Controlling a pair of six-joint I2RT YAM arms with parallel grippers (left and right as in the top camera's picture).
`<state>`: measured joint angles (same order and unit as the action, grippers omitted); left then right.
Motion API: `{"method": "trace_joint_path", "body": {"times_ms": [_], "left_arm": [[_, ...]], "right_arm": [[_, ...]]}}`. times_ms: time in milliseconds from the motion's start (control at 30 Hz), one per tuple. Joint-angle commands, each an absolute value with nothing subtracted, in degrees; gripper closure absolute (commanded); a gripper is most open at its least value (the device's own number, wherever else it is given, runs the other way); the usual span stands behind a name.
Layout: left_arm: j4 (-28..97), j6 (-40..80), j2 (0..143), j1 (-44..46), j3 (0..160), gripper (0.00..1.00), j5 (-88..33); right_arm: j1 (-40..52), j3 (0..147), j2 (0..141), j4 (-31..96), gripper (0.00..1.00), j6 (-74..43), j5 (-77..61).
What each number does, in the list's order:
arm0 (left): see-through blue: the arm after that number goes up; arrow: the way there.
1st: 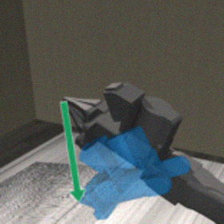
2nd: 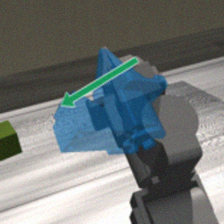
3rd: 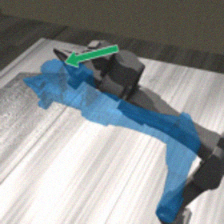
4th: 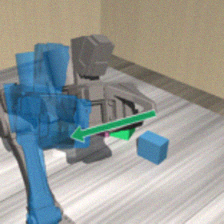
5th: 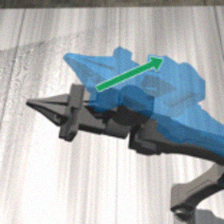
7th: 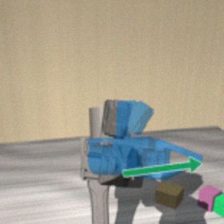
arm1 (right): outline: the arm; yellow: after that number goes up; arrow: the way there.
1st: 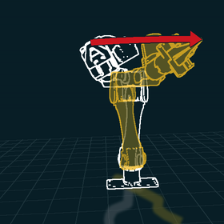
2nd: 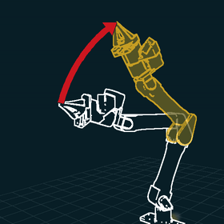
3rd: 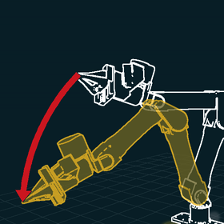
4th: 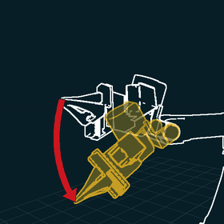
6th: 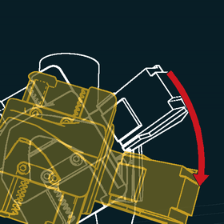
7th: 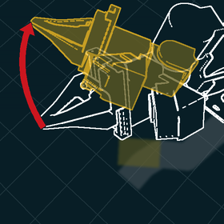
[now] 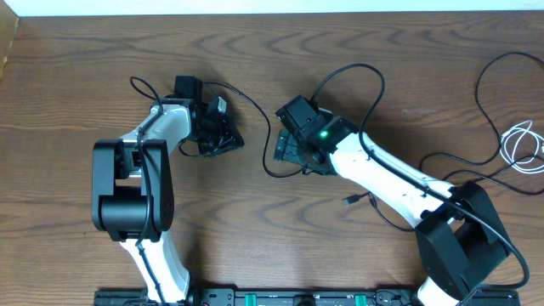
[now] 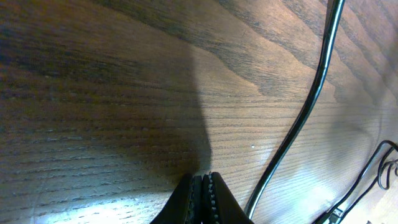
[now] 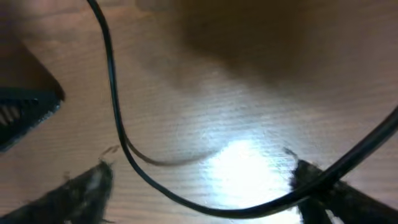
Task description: Untangle cables
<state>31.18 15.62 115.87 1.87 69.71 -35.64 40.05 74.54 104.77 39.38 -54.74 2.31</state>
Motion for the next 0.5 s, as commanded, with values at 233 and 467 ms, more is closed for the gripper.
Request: {"method": "trace_joint_path", "body": {"times_ms": [233, 467], "left_arm": [[31.66, 15.53, 119.26, 1.67, 67.72, 0.92, -29.32], [31.66, 15.75, 119.26, 1.67, 67.72, 0.92, -29.32]], "right_arm": [[40.40, 72.07, 105.12, 30.59, 0.63, -55.86, 3.14], [40.45, 71.96, 105.12, 30.22, 0.80, -55.64, 6.35]]}}
